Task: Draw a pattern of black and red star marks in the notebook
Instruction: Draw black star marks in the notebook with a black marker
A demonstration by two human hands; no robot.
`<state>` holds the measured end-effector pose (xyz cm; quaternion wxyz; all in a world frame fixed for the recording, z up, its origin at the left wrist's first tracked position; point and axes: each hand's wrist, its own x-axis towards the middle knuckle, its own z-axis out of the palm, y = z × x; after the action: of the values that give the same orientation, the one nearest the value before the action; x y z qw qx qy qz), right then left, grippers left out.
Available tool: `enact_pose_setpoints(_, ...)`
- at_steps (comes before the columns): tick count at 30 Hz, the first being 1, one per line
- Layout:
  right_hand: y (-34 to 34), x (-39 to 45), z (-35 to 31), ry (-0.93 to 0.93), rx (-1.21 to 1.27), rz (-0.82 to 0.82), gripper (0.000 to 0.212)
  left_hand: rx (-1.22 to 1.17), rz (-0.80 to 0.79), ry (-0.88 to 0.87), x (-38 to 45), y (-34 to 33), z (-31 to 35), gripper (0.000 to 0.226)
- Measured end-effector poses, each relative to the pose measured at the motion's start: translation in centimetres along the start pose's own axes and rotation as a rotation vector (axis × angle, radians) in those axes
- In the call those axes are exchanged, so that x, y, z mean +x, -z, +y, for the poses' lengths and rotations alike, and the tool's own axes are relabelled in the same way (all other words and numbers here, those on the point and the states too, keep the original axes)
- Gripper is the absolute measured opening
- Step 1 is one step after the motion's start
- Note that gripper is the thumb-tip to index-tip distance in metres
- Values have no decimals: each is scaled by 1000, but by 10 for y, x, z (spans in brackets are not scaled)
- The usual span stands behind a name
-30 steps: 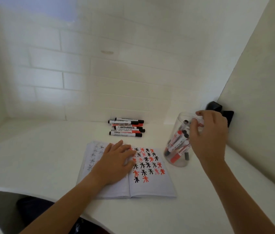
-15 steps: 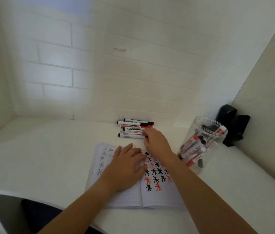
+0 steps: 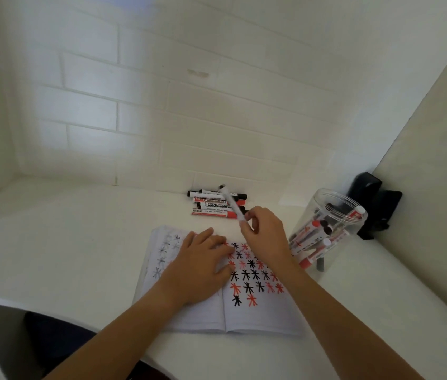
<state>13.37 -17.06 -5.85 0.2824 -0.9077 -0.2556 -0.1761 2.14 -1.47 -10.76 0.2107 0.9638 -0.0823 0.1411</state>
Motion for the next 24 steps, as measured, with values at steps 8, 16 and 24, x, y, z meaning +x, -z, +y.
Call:
enact_pose_setpoints(8, 29, -96, -10, -278, 686, -153, 2, -214, 94, -163, -2, 5, 2, 47)
enact_pose_setpoints(16, 53, -101, -5, -328, 924, -77, 21, -248, 170, -187, -6, 14, 7, 7)
enact_pose_setpoints(24, 64, -100, 22, -101, 366, -185, 6, -201, 179, -177, -5, 13, 7, 20)
